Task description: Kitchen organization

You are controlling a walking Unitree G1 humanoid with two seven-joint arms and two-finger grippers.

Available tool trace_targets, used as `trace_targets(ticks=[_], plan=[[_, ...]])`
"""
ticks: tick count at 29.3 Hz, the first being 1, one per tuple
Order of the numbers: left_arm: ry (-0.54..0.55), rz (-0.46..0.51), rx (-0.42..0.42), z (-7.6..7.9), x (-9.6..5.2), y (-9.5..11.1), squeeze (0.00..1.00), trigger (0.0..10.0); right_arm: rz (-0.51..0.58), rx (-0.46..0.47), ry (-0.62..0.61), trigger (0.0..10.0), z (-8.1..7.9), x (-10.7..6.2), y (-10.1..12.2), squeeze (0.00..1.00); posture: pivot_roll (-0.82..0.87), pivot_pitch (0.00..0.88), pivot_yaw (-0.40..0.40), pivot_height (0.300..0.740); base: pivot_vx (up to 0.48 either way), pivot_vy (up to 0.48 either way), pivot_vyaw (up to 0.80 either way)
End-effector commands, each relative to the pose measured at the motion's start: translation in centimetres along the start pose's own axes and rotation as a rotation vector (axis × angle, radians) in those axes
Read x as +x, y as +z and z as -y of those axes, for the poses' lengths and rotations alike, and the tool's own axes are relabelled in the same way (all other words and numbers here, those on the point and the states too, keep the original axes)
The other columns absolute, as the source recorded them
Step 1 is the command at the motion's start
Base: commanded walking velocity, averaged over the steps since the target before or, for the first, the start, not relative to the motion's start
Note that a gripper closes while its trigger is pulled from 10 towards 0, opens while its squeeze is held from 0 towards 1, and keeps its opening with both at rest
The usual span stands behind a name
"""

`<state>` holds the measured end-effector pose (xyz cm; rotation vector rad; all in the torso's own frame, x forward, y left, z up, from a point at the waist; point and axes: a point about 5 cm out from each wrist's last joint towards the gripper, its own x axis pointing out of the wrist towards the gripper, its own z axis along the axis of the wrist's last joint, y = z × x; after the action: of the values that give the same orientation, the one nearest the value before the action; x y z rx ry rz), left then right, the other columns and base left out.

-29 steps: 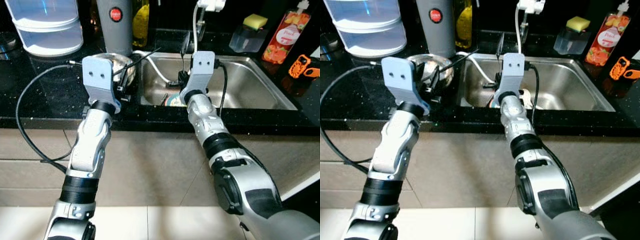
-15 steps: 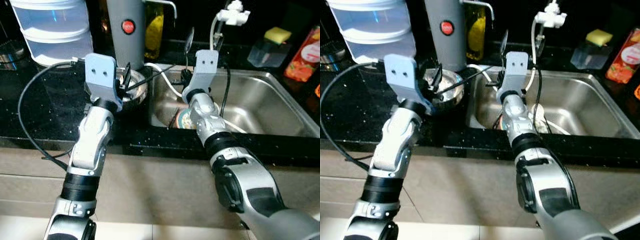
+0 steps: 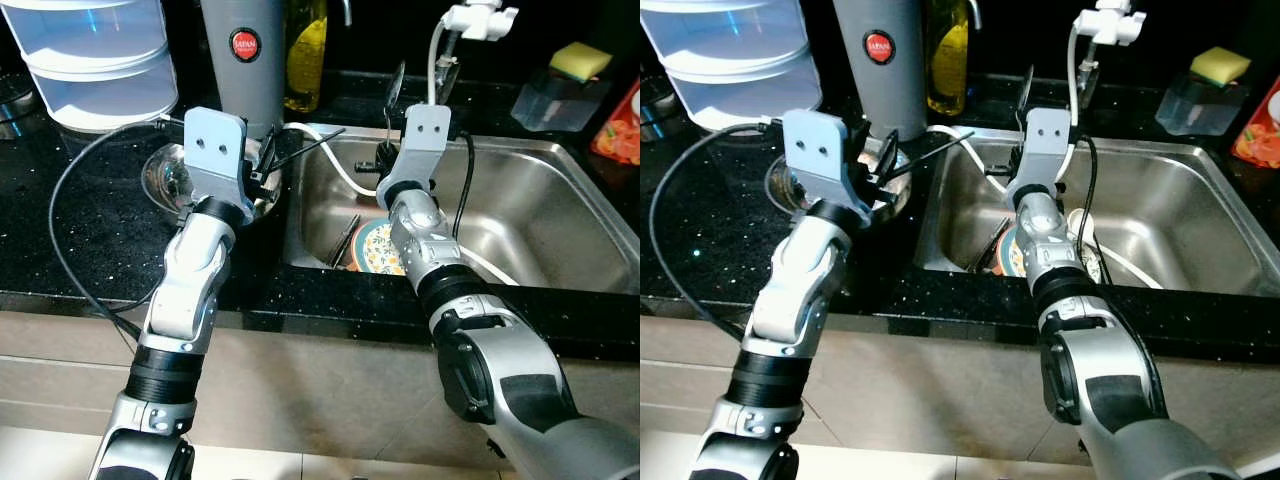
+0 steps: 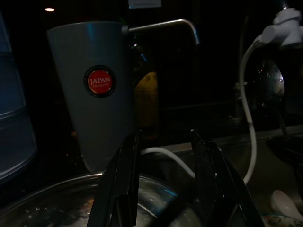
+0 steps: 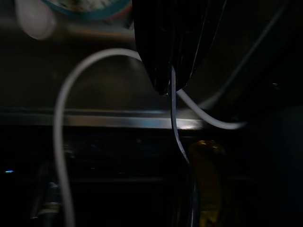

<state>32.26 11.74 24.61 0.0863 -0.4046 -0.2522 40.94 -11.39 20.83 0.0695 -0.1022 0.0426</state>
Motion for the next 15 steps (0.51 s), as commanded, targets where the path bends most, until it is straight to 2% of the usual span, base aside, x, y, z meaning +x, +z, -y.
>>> trace_targets(ticks=[1, 5, 7, 9, 12, 14, 15], plan=[[-0.010, -0.015, -0.005, 0.3, -0.1, -0.2, 0.00, 10.0, -0.029, -0.036, 0.001, 10.0, 0.0, 0.2, -0.1, 0.00, 0.18, 0.000, -0.050, 0.740, 0.000, 0.000, 0.00], [-0.012, -0.015, -0.006, 0.3, -0.1, -0.2, 0.00, 10.0, -0.076, -0.055, 0.019, 10.0, -0.3, 0.3, -0.4, 0.00, 0.18, 0.000, -0.054, 0.740, 0.000, 0.000, 0.00], [-0.011, -0.016, -0.004, 0.4, -0.2, -0.2, 0.00, 10.0, -0.174, -0.069, 0.036, 10.0, -0.6, 0.5, -1.0, 0.00, 0.19, 0.000, -0.058, 0.740, 0.000, 0.000, 0.00], [-0.010, -0.017, -0.003, 0.4, -0.3, -0.3, 0.00, 10.0, -0.211, -0.074, 0.034, 10.0, -0.6, 0.5, -1.2, 0.00, 0.20, 0.000, -0.065, 0.740, 0.000, 0.000, 0.00], [0.000, -0.019, 0.001, 0.2, -0.5, -0.3, 0.00, 10.0, -0.260, -0.168, 0.030, 10.0, 0.0, 0.3, -2.0, 0.00, 0.21, 0.000, -0.073, 0.740, 0.000, 0.000, 0.00], [0.000, -0.019, 0.001, 0.2, -0.5, -0.3, 0.00, 10.0, -0.260, -0.168, 0.030, 10.0, 0.0, 0.3, -2.0, 0.00, 0.21, 0.000, -0.073, 0.740, 0.000, 0.000, 0.00], [0.006, -0.019, 0.003, 0.1, -0.6, -0.3, 0.00, 10.0, -0.269, -0.254, 0.039, 10.0, 0.4, 0.2, -2.3, 0.00, 0.21, 0.000, -0.076, 0.740, 0.000, 0.000, 0.00]])
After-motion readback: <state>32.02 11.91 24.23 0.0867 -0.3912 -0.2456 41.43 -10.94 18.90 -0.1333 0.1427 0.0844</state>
